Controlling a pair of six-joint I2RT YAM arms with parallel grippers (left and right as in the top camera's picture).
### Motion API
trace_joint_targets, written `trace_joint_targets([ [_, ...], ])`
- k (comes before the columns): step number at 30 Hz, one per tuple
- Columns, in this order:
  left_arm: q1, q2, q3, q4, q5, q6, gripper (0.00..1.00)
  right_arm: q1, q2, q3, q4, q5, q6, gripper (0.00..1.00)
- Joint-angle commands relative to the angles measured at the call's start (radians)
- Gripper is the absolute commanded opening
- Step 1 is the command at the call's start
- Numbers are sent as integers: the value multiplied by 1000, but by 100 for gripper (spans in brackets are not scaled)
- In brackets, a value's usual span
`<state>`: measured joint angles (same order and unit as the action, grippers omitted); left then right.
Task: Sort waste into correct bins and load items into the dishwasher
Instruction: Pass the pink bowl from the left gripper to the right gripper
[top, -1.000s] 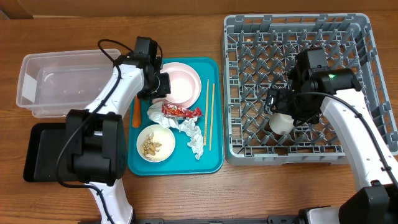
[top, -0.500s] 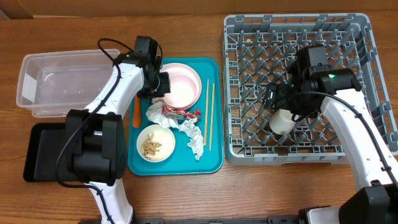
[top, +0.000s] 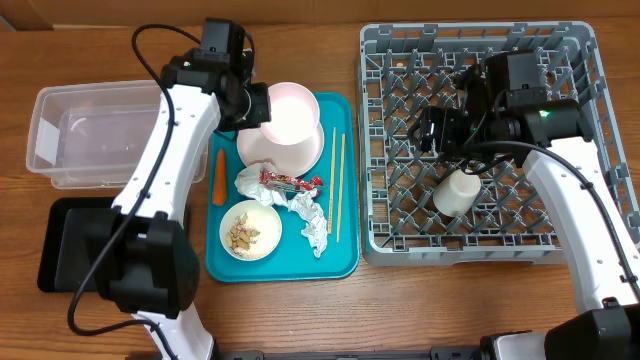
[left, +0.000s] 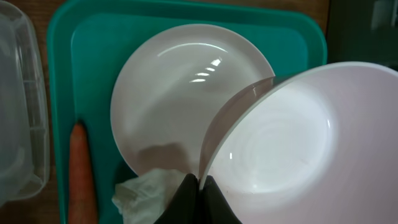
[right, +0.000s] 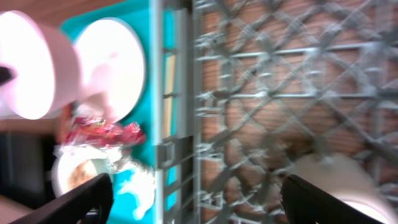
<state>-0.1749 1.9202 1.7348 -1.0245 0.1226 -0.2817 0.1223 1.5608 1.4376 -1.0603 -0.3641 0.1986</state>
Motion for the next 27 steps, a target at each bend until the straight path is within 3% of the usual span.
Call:
trace_joint_targets([
  [1, -56, -29, 21, -41, 19, 12, 4, 2, -10, 29, 13, -154, -23, 83],
  [6, -128, -30, 21, -55, 74, 13, 4, 5, -10, 26, 8, -153, -23, 77],
  [8, -178, -30, 21, -43, 74, 13, 4, 13, -10, 21, 4, -153, -24, 69],
  [12, -216, -30, 22, -36, 79, 12, 4, 39, -9, 14, 5, -138, -23, 62],
  [22, -232, -34, 24, -34, 81, 13, 4, 218, 2, 6, 54, 193, -3, 56],
  [27, -232, -47, 24, -36, 81, 13, 4, 248, 16, -20, 132, 218, 11, 54],
])
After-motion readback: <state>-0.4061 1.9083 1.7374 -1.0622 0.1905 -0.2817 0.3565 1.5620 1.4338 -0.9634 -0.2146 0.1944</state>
